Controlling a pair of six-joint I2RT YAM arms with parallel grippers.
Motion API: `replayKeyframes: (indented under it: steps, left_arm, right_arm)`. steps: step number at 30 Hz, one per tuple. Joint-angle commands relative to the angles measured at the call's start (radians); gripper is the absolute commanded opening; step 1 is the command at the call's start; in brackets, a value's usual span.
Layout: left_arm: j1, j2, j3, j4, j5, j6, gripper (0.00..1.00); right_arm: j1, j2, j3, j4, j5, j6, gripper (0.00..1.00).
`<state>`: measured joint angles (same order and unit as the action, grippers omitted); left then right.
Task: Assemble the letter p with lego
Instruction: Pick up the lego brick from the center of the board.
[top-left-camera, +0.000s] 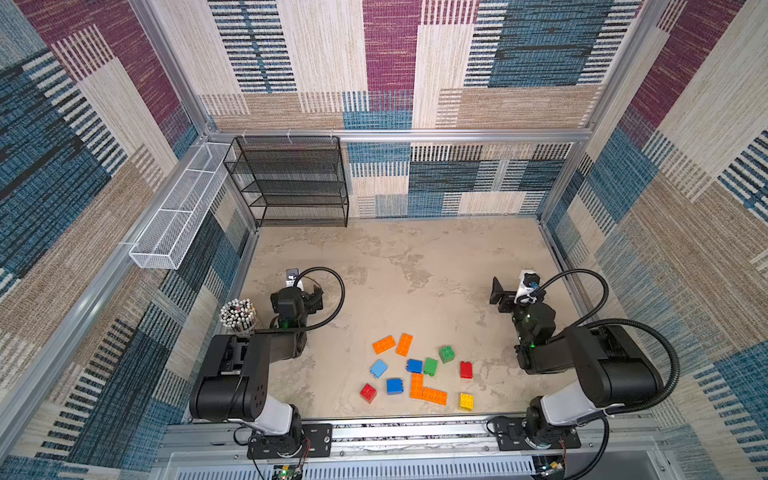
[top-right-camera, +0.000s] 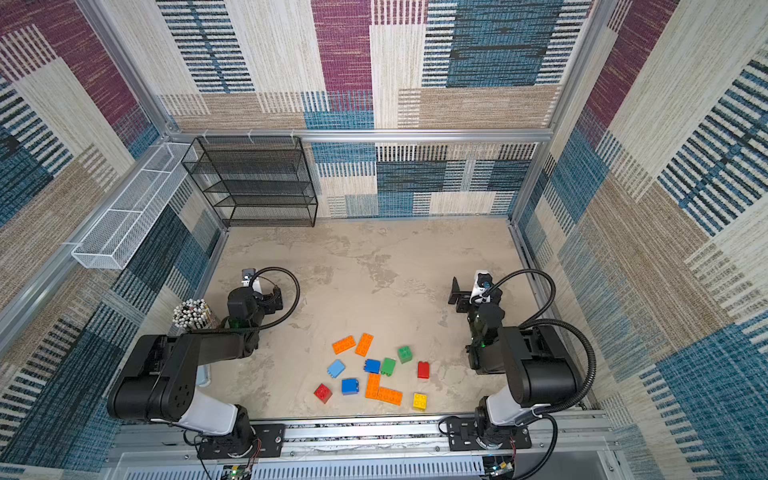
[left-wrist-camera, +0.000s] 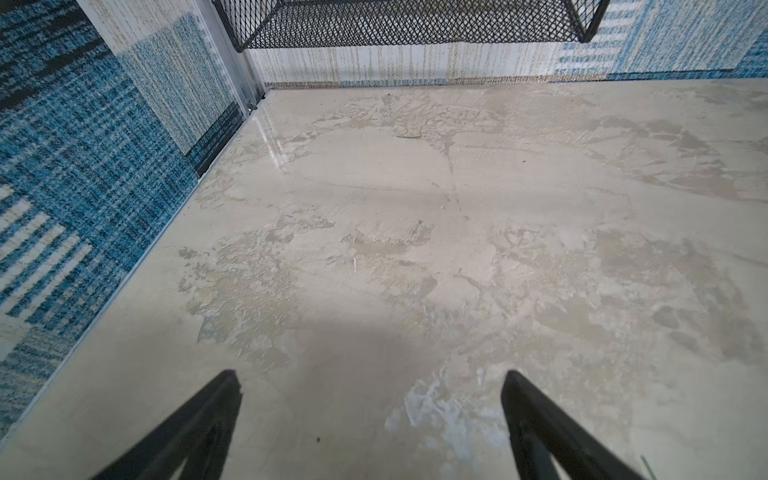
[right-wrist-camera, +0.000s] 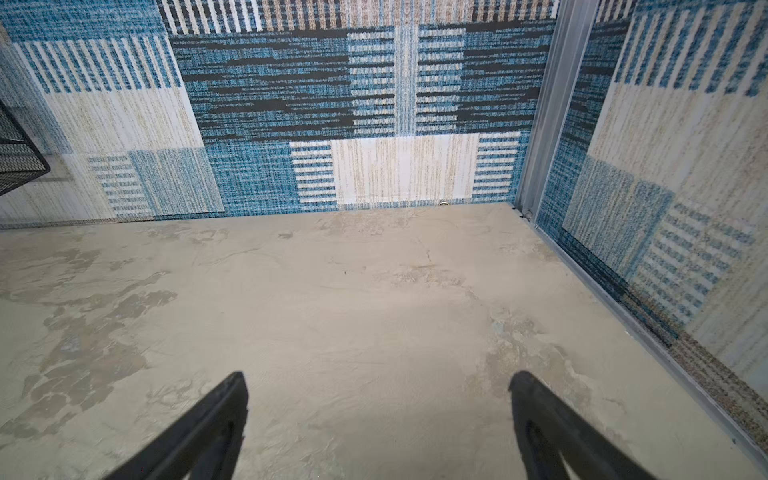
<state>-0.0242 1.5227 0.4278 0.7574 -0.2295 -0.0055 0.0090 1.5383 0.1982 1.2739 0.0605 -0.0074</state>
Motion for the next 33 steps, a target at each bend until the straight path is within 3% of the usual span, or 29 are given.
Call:
replayKeyframes:
  steps: [1, 28, 33]
  left_arm:
    - [0.001, -0.002, 0.004, 0.008, 0.007, -0.021, 0.99]
    - [0.003, -0.001, 0.005, 0.008, 0.009, -0.021, 0.99]
    - [0.008, -0.020, 0.000, 0.021, 0.059, 0.003, 0.99]
  right_arm:
    - [0.000, -0.002, 0.001, 0.035, 0.001, -0.002, 1.00]
    - [0.000, -0.002, 0.003, 0.035, 0.002, -0.002, 1.00]
    - [0.000, -0.007, 0.001, 0.037, 0.001, -0.006, 1.00]
